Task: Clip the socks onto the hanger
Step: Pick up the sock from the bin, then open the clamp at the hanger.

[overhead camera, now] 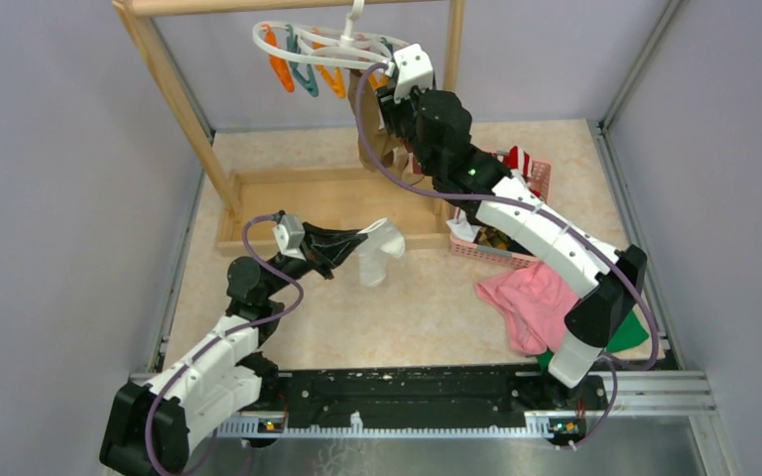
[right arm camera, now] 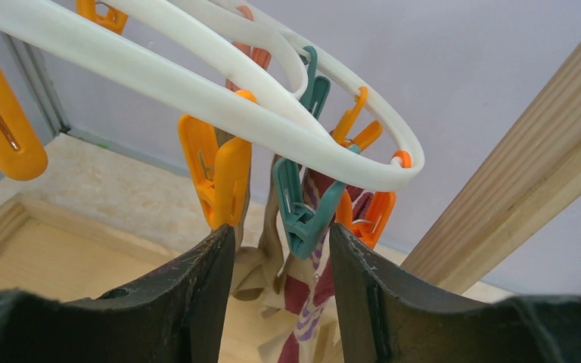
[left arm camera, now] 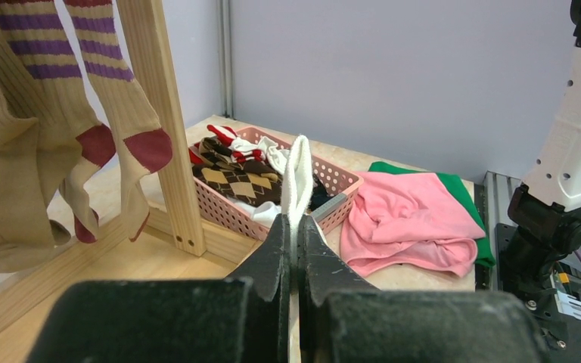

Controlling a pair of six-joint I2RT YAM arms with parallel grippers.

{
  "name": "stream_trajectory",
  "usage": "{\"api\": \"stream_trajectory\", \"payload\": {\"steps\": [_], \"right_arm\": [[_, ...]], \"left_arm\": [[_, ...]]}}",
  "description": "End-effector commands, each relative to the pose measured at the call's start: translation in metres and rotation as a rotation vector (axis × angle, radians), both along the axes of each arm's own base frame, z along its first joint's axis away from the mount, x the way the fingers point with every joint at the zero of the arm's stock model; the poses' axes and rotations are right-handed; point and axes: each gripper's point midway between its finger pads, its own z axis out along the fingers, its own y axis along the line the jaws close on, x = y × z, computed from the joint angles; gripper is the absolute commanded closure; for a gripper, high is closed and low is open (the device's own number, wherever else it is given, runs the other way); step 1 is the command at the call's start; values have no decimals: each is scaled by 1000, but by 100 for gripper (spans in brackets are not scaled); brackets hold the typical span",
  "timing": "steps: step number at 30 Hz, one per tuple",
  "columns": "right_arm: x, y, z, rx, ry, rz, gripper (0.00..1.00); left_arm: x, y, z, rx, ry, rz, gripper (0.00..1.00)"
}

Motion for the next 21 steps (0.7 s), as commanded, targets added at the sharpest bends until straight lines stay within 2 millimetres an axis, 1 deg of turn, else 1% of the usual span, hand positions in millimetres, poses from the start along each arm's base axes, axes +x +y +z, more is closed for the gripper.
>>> {"api": "stream_trajectory", "payload": {"steps": [1,5,15,17,19,21], "right_arm": [[0,-5,39,29,-104,-61,51],[3,-7,44,21,-133,-93,51],[13,-7,44,11,-157,-145,53],[12,-8,45,15,-162,-148,56],[11,-8,47,20,-168,-146,63],[10,-7,48,22,-173,-141,68]], "left_arm": [[-2,3,14,-14,-61,19,100],[-2,3,15,-13,-65,22,100],[-3,4,16,-12,-70,28,100],[-2,4,16,-14,-70,30,100],[-2,5,16,-13,-72,31,100],[-2,5,16,-13,-72,31,100]]}}
